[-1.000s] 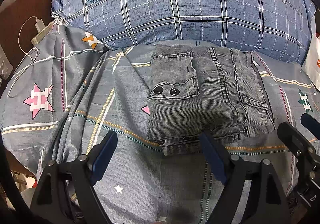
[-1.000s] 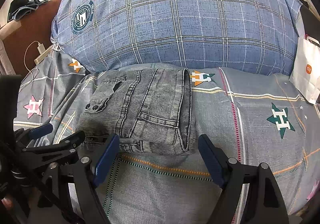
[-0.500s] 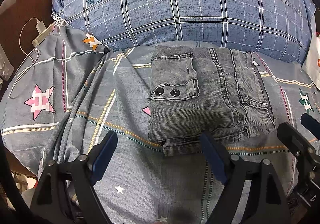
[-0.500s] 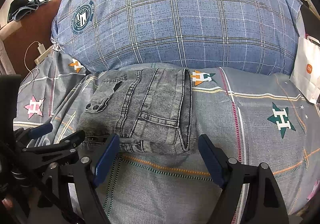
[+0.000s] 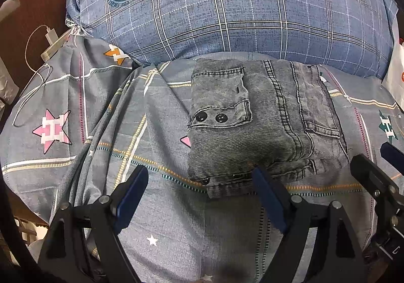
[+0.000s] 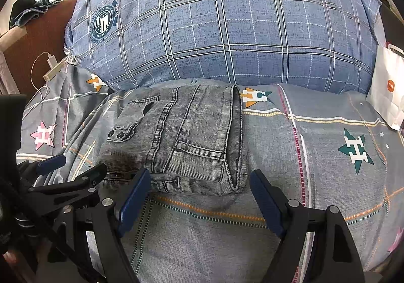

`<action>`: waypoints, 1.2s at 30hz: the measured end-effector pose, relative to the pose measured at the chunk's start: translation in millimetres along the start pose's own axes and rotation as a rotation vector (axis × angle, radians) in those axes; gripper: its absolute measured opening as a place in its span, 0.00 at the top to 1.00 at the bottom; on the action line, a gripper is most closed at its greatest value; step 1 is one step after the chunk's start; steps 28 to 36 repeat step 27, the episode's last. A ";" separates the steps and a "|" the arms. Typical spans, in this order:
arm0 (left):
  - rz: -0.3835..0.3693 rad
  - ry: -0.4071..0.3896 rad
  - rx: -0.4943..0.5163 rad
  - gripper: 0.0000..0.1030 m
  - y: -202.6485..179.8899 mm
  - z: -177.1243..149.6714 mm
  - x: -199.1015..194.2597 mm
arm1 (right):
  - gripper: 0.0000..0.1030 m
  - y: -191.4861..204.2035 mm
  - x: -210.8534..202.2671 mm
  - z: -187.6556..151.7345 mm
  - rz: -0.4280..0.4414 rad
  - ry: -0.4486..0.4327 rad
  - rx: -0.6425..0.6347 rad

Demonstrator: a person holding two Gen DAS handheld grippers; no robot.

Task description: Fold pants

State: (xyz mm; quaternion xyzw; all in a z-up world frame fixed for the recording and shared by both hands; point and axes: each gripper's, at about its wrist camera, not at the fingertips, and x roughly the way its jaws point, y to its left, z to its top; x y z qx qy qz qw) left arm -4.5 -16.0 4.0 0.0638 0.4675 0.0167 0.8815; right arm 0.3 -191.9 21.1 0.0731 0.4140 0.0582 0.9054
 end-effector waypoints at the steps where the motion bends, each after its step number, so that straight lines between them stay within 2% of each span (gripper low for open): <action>1: 0.001 -0.001 0.001 0.19 -0.5 -0.2 -0.5 | 0.18 -0.3 -0.2 0.0 0.000 0.000 0.001; 15: 0.012 -0.006 -0.003 0.19 0.5 0.8 0.4 | 0.18 -0.3 0.1 -1.0 -0.002 -0.002 0.000; 21: -0.094 0.041 -0.024 0.19 1.4 2.4 18.3 | 0.18 -8.0 12.5 -1.1 0.005 0.020 0.019; 27: -0.056 -0.064 -0.074 0.19 13.4 6.1 15.0 | 0.18 -21.4 26.8 0.7 0.049 0.021 0.070; 36: -0.056 -0.064 -0.074 0.19 13.4 6.1 15.0 | 0.18 -21.4 26.8 0.7 0.049 0.021 0.070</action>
